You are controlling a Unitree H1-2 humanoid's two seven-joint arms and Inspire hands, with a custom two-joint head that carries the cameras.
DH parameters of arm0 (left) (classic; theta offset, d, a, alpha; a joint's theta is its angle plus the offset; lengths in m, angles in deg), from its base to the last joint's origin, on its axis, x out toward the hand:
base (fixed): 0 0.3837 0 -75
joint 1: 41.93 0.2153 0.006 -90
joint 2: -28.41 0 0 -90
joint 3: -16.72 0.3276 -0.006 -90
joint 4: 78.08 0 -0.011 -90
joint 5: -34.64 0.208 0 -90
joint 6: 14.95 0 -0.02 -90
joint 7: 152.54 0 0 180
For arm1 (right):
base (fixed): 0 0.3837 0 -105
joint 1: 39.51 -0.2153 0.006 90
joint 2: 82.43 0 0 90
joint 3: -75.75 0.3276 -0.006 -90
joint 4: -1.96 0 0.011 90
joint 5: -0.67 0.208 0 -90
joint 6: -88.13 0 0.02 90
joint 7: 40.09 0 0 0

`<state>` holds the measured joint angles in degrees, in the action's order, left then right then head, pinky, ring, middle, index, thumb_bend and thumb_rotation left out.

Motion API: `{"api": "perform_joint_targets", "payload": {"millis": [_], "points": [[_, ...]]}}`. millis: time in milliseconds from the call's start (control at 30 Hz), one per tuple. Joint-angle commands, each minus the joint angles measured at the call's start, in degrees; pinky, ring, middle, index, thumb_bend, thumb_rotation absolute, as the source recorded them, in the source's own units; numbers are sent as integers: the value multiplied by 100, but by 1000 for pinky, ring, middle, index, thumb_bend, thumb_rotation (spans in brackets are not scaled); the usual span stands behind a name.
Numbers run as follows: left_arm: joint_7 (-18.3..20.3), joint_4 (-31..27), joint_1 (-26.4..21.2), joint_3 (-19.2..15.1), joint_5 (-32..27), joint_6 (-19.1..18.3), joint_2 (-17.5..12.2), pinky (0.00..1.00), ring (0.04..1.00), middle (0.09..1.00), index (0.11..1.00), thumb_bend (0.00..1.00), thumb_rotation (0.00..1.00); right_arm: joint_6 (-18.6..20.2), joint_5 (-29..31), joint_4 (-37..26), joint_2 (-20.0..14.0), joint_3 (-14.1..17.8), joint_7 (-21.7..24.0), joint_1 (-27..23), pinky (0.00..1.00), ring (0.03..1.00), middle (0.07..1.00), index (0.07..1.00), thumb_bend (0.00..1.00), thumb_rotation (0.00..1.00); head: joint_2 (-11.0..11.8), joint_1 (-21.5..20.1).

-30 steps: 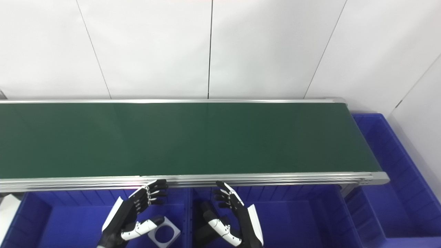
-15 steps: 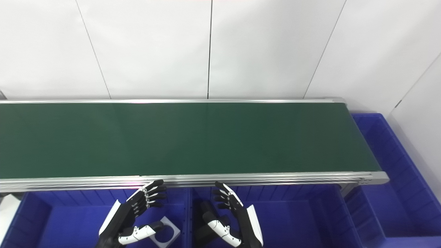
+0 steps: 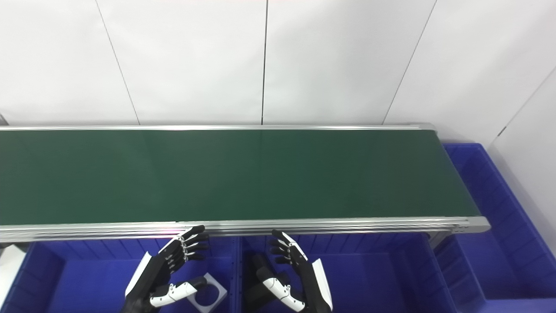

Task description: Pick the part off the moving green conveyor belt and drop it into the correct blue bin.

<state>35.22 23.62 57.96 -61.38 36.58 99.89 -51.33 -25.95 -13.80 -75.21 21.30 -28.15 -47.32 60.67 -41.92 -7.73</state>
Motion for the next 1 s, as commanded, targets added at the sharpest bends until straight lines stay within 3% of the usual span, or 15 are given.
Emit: {"api": "perform_joint_targets", "payload": {"millis": [0, 667, 967], "points": [[-5, -88, -94, -8, 13, 207, 36, 699, 767, 816, 848, 836, 455, -258, 40, -195, 11, 17, 33, -41, 704, 760, 794, 856, 658, 636, 4, 5], [103, -191, -1, -4, -91, 207, 31, 708, 769, 817, 843, 847, 451, -268, 55, -197, 0, 13, 24, -27, 708, 763, 799, 861, 651, 631, 29, 53], [138, -624, 406, -69, -199, 193, 12, 719, 778, 822, 850, 851, 439, -269, 63, -250, -23, 13, 35, 18, 704, 761, 795, 859, 644, 618, 9, 73]]}}
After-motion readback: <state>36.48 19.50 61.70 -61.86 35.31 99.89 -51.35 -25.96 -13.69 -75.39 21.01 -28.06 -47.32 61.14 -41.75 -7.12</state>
